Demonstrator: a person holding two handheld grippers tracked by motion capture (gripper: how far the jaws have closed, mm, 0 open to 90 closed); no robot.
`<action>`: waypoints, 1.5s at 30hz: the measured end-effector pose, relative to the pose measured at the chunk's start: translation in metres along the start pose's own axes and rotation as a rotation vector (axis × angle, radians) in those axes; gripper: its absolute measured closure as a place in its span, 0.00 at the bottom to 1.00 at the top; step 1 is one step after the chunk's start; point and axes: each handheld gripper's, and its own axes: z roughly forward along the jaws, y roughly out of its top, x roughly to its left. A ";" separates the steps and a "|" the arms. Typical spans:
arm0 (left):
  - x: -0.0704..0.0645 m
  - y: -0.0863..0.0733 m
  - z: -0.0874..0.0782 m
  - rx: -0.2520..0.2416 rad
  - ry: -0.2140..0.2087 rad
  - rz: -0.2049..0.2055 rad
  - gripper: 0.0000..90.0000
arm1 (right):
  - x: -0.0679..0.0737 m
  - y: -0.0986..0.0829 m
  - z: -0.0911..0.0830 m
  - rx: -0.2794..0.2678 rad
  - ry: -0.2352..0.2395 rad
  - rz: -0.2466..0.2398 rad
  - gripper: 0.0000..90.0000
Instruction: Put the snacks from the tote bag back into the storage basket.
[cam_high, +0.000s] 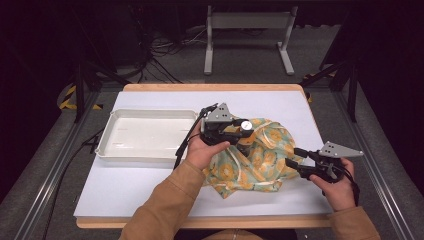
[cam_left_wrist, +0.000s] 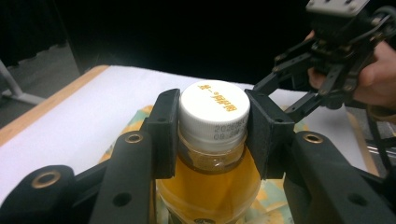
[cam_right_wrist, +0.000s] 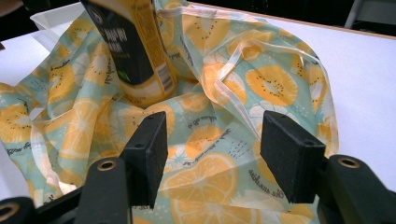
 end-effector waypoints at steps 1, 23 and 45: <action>0.000 0.003 -0.002 -0.005 -0.002 0.003 0.65 | 0.000 0.000 0.000 0.001 0.001 -0.001 0.47; -0.003 0.053 -0.043 -0.070 -0.047 0.017 0.65 | 0.000 0.000 0.000 0.002 0.018 -0.006 0.48; 0.008 0.053 -0.110 -0.097 -0.035 0.033 0.65 | 0.001 0.000 0.003 0.018 0.034 0.002 0.48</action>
